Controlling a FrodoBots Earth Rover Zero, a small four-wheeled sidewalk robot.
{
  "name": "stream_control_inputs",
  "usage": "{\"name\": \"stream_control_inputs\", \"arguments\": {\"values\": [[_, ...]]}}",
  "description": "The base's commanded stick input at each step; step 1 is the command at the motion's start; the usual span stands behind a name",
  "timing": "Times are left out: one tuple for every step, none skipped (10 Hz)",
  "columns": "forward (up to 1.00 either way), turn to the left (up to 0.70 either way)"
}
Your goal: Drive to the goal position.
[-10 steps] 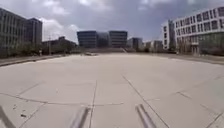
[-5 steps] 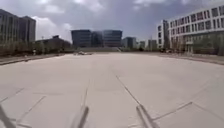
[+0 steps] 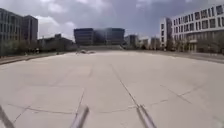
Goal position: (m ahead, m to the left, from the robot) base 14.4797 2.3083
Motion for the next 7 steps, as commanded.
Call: {"name": "stream_control_inputs", "arguments": {"values": [[1.0, 0.04], [1.0, 0.04], [1.0, 0.04], [1.0, 0.04], [1.0, 0.04], [1.0, -0.1], [1.0, -0.36]]}}
